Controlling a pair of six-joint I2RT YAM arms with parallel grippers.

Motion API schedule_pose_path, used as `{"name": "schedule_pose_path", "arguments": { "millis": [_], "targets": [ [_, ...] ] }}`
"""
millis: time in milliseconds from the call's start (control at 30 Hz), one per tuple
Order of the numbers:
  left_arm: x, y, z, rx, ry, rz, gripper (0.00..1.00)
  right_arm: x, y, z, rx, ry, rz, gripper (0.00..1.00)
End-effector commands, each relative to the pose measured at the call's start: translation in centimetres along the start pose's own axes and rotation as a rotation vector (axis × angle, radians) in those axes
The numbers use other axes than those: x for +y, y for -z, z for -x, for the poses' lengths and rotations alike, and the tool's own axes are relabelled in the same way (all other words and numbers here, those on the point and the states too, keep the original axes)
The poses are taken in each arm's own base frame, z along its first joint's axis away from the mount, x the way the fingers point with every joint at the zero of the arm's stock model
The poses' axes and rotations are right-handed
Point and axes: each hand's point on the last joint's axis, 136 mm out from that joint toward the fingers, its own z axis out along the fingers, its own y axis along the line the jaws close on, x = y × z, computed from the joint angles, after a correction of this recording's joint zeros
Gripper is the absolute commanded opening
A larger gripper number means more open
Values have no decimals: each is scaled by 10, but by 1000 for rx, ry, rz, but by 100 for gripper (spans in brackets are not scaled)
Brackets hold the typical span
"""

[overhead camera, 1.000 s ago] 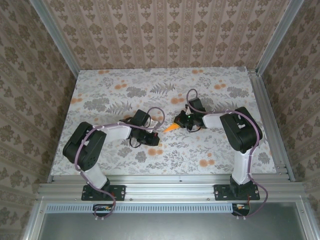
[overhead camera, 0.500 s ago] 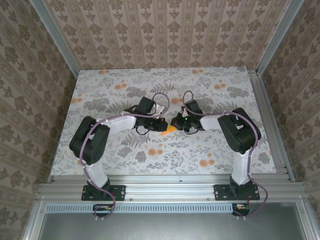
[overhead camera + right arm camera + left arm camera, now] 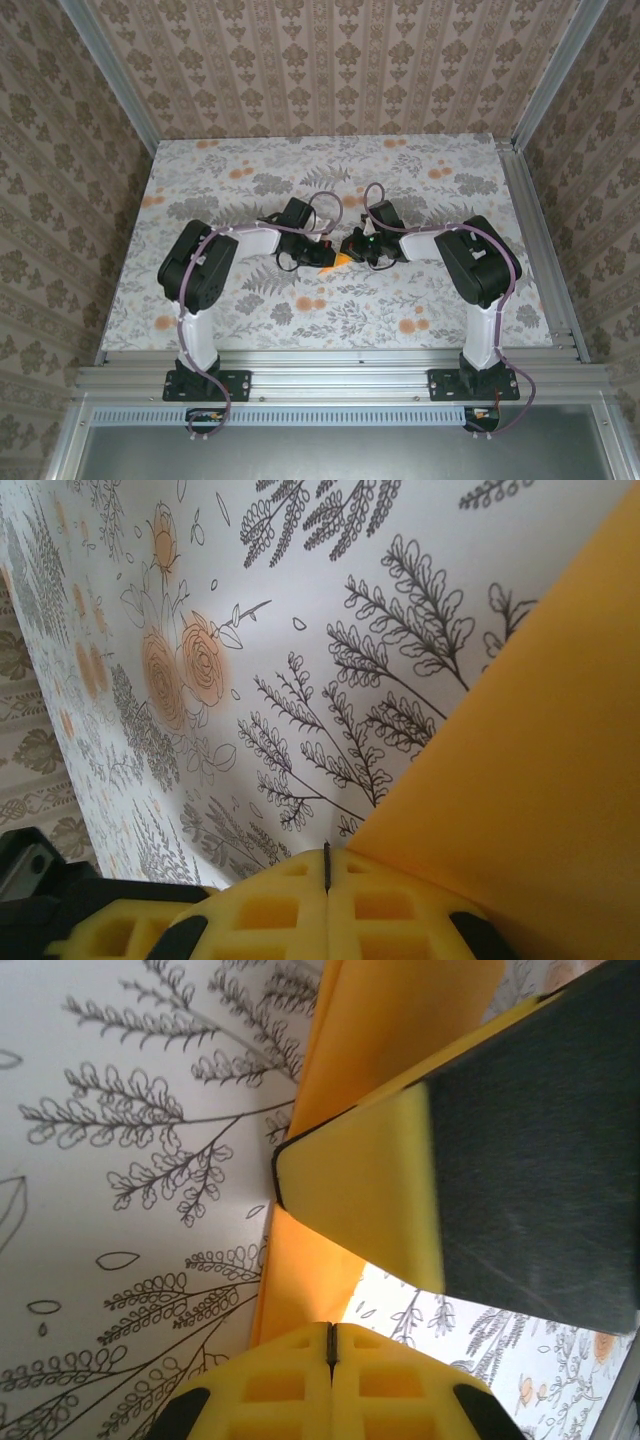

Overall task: Fold a paper plane with a square sheet of paper (pick it up from the middle)
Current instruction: Fold the wing for the fifth time at the center of the table.

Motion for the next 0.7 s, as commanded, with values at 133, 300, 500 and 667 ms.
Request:
{"name": "schedule_pose_path", "arguments": {
  "millis": [133, 300, 500, 667],
  "targets": [
    [19, -12, -16, 59, -1, 21, 0, -19, -3, -16, 48, -20, -70, 0],
    [38, -19, -35, 105, 38, 55, 0, -26, -2, -9, 38, -25, -86, 0],
    [51, -23, -55, 145, 58, 82, 0, -41, 4, 9, -5, -60, -114, 0],
    [61, -19, -67, 159, 71, 111, 0, -53, 15, 26, -45, -97, -136, 0]
  ]
}}
